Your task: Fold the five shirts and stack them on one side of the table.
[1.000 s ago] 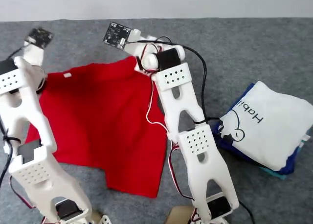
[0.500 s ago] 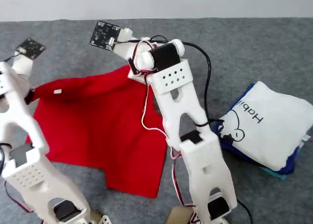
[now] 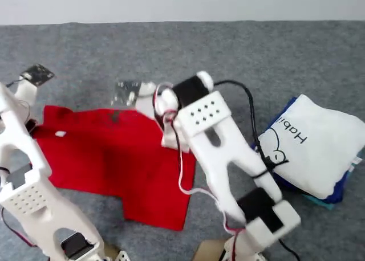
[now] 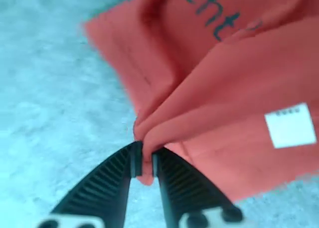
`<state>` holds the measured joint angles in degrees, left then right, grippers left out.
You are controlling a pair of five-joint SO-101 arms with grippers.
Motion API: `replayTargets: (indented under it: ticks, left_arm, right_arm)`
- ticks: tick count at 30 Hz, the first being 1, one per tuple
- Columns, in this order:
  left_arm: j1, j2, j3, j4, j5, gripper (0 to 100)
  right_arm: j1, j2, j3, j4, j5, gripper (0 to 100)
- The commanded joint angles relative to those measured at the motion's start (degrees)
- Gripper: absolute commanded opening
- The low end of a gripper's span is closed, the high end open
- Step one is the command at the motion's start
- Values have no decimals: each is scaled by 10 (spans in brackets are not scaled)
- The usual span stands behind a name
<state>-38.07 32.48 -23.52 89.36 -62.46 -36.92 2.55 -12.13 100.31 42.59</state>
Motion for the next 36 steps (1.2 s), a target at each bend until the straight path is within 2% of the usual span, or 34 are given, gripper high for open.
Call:
replayTargets:
  ticks: [1, 7, 12, 20, 24, 29, 36]
  left_arm:
    - [-4, 4, -22, 12, -15, 5]
    - [-5, 17, -23, 11, -18, 5]
    - [-6, 18, -25, 8, -18, 5]
    - [-36, 15, -94, -3, -16, 5]
    - [-53, 15, -180, 33, -14, 5]
    - [-48, 16, -244, 88, -14, 5]
    - [-39, 19, -247, 98, -14, 5]
  right_arm:
    - [-24, -80, 92, -18, -10, 11]
    - [-62, -134, 232, -88, -32, 11]
    - [-58, -144, 264, -126, -40, 11]
    - [-18, -146, 163, -145, -40, 11]
    - [6, -141, 92, -164, -38, 11]
    - [28, -141, 77, -218, -37, 11]
    - [39, -141, 76, -283, -36, 10]
